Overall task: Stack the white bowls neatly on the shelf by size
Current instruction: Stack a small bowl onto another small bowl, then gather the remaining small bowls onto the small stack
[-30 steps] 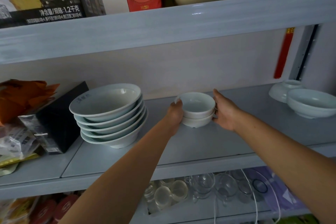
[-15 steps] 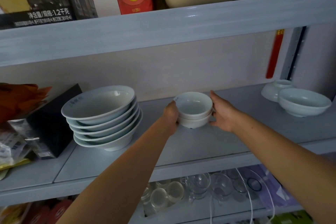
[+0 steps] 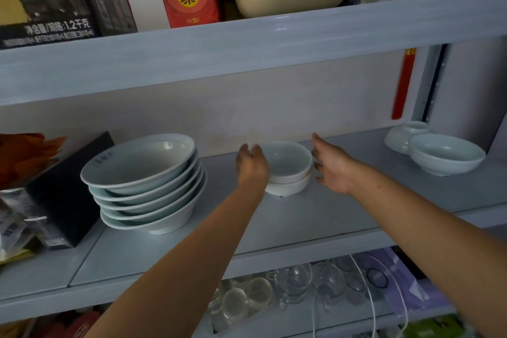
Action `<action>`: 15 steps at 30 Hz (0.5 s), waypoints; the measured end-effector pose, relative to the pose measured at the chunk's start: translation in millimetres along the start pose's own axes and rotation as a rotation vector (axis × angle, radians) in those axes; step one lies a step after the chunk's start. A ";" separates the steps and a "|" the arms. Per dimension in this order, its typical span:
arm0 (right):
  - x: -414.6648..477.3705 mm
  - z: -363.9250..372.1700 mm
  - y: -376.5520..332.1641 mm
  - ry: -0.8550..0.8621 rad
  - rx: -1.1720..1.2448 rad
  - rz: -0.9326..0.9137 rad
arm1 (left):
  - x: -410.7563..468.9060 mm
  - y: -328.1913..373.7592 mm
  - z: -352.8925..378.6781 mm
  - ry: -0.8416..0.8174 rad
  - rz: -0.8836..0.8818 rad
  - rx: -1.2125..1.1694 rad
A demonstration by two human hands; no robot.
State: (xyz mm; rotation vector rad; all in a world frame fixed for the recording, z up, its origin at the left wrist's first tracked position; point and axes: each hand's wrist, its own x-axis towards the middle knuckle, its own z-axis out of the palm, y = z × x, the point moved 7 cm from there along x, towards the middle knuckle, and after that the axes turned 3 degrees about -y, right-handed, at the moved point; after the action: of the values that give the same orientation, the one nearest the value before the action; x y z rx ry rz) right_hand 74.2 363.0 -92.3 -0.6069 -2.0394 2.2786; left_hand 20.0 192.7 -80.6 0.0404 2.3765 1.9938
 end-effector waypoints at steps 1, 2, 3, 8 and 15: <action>-0.4 -5.3 -3.9 0.019 0.014 -0.020 | -6.7 14.7 0.3 0.033 0.114 0.065; -2.0 -10.4 -8.0 0.028 0.023 -0.041 | -14.0 29.6 4.1 0.047 0.218 0.090; -3.7 -16.6 -11.9 0.035 0.024 -0.063 | -20.1 43.7 10.5 0.045 0.302 0.090; -16.8 -80.1 -35.3 0.220 -0.042 -0.193 | -35.3 75.1 75.8 -0.157 0.305 -0.020; -59.2 -198.8 -55.3 0.554 -0.067 -0.306 | -61.7 66.0 190.3 -0.488 0.051 0.009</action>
State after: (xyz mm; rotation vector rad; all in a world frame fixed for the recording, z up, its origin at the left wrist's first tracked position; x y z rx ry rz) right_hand 175.5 544.1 -36.8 -0.7610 -1.7882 1.6459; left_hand 90.2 388.6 -47.8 0.5271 2.0844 1.7362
